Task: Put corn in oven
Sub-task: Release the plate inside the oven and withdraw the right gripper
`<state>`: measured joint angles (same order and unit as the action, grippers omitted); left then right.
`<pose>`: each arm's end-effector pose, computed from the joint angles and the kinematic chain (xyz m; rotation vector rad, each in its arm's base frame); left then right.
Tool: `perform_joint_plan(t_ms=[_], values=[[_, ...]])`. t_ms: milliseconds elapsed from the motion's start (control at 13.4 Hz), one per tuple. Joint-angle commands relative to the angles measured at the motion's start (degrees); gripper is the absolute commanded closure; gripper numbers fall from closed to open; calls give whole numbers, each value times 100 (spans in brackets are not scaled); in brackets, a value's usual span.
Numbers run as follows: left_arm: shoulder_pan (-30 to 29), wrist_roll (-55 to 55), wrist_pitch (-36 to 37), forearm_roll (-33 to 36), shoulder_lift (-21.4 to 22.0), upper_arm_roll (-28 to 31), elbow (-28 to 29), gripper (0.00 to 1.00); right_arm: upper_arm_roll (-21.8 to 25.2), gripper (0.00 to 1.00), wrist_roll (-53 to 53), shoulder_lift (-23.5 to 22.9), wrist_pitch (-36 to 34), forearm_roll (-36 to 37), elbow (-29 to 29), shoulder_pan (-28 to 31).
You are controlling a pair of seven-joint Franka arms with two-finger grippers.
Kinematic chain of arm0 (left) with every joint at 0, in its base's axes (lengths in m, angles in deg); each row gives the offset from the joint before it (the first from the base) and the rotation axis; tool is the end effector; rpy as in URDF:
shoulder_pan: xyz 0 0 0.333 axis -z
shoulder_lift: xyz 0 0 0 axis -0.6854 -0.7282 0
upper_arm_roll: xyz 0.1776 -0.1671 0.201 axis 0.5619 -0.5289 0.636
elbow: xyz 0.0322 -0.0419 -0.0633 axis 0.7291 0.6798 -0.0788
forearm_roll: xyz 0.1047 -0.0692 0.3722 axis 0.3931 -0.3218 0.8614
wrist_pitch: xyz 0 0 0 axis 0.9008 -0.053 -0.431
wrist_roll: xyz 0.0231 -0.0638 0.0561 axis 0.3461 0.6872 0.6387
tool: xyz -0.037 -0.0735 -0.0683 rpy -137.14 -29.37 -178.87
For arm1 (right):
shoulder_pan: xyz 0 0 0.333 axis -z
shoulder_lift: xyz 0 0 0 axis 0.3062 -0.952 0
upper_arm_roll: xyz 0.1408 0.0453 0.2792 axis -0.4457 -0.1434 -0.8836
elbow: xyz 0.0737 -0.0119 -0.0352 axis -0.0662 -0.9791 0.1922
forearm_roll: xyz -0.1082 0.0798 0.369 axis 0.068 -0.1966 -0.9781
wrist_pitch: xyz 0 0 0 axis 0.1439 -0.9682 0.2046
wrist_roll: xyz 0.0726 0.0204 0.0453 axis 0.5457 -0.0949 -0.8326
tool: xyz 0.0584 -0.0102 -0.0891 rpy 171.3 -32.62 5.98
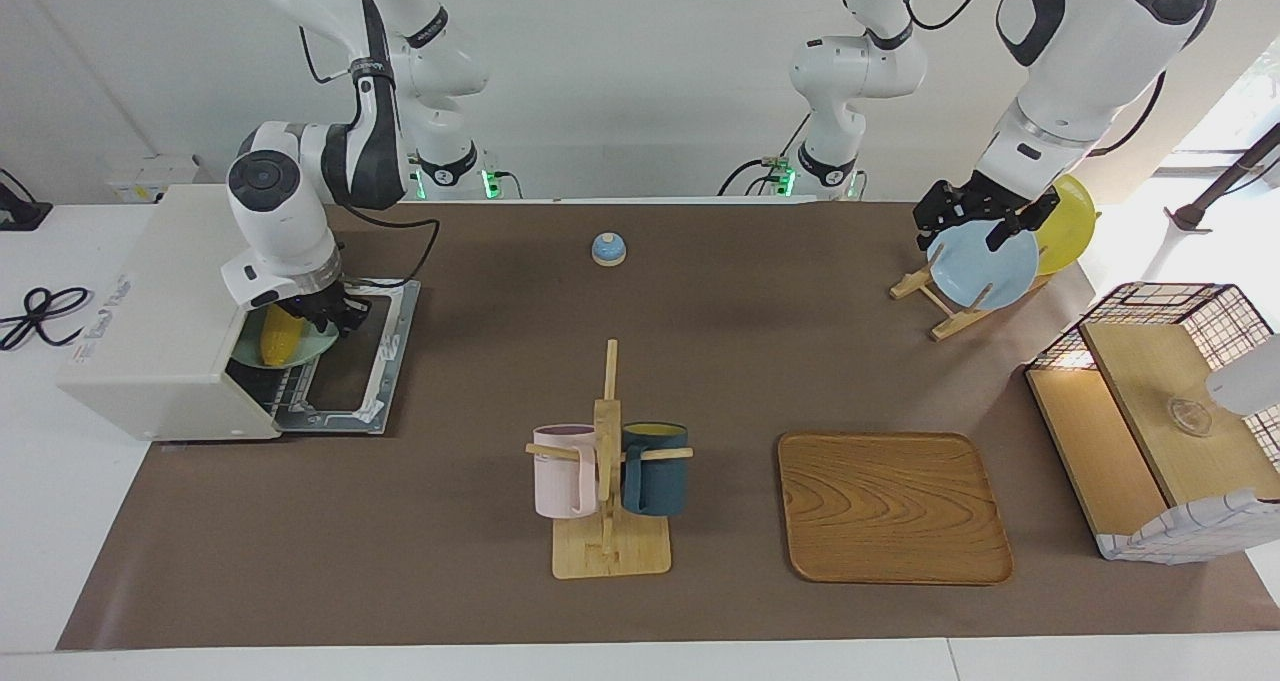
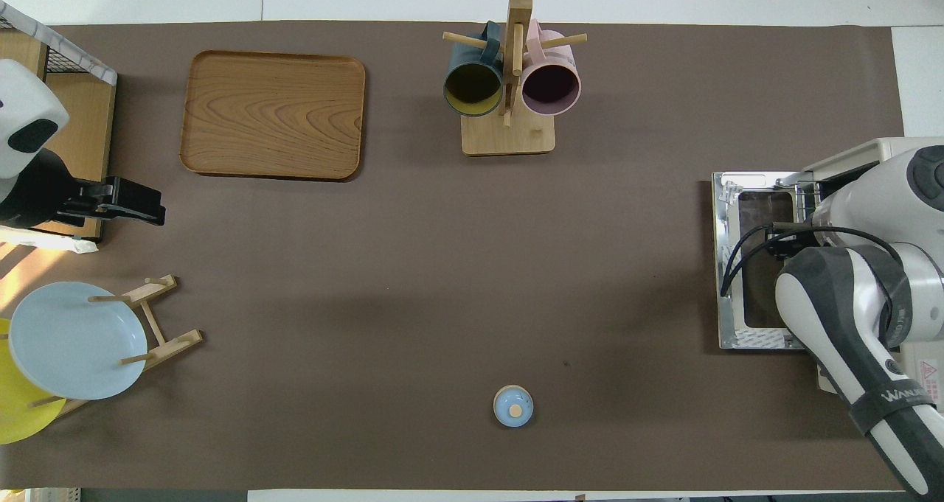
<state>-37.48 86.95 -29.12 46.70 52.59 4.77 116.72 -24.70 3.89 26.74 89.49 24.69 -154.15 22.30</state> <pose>0.5379 -0.0695 0.5924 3.1015 -0.1154 -0.0891 0.5263 -0.0480 0.3808 2.9352 -0.2464 -0.1306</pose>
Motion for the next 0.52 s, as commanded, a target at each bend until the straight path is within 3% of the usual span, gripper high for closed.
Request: perform_joint_plan(t_ms=[0,75,149,224,448], values=[[-43,-39,-44,117,64,-41,80,0,-51,65,-138,-66,-500,-432,530,-226],[-43,-39,-44,117,64,-41,80,0,-59,66,-120,-102,-510,-459,610,-297],[-43,-39,-44,117,64,-41,80,0,-59,77,-24,-102,-467,-538,585,-376],[-43,-39,-44,117,64,-41,80,0,-59,100,168,-93,-440,-600,550,-516],[-43,-39,-44,117,64,-41,80,0,-59,100,696,-76,119,-618,148,-815]])
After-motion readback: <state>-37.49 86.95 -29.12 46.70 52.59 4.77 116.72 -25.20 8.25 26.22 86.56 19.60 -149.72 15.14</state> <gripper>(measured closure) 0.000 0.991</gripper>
